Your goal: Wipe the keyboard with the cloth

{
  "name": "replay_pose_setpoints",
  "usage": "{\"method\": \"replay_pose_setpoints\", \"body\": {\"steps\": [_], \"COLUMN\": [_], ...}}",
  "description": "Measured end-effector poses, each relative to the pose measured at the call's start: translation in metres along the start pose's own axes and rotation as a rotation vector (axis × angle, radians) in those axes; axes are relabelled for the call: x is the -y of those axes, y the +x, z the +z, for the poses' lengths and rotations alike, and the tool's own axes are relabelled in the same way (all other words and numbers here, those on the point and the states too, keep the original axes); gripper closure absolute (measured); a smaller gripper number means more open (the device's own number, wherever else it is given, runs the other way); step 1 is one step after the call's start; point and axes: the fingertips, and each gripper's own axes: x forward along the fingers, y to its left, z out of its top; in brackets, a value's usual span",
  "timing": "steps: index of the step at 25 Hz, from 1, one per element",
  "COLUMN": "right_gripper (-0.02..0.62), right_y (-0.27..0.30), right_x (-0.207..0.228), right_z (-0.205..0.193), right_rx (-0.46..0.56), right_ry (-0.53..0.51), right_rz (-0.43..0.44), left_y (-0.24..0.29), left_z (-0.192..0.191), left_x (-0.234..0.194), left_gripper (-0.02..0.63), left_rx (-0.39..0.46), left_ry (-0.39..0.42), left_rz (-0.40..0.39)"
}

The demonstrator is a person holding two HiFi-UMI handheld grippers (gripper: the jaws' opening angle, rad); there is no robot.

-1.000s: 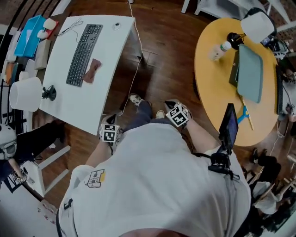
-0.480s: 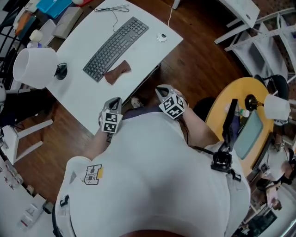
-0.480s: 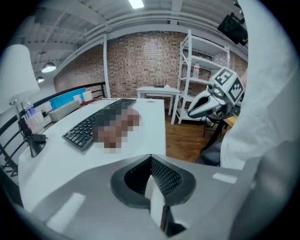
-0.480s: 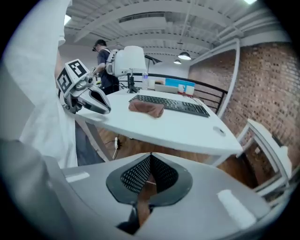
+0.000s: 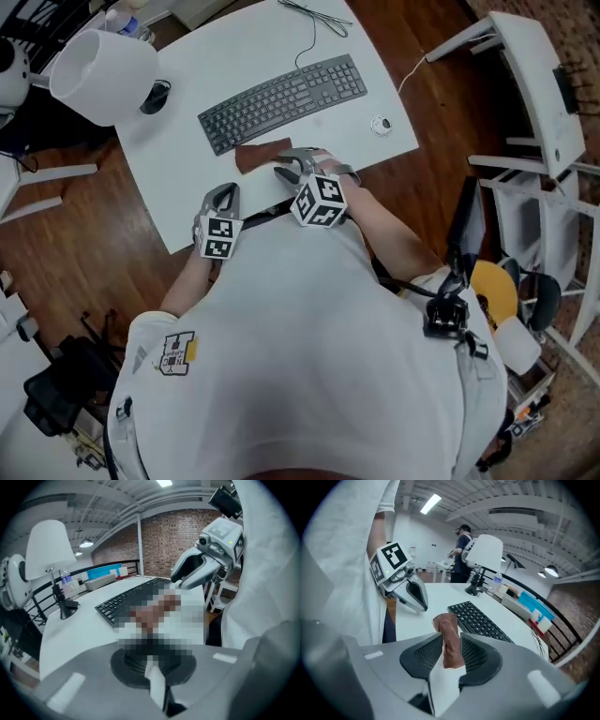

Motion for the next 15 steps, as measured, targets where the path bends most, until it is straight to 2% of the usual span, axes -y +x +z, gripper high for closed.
{"method": "replay_pose_setpoints", "body": {"steps": [3, 8, 11, 15], "right_gripper": [0.449, 0.362, 0.336, 0.338], "right_y": [0.018, 0.051, 0.072, 0.091], "right_x": [0.007, 0.002, -0.007, -0.008], "right_z": [0.001, -0.001, 0.000, -0.009], "right_rx": [-0.017, -0.074, -0.112, -0.193], "right_ry": [-0.115, -0.259, -0.277, -0.235], "right_rz": [0.105, 0.267, 0.331, 0.336], "left_y": [0.004, 0.012, 0.010, 0.007], "left_z": [-0.002, 0.000, 0.003, 0.004], "left_x": [-0.004, -0.014, -0.022, -0.034], "left_gripper": [0.606, 0.606, 0.571, 0.571], "left_rx": [-0.028, -0.064, -0.059, -0.056], "left_ry": [-0.063, -0.093, -0.108, -0.101], "left_rz": [0.074, 0.148, 0.158, 0.139]}}
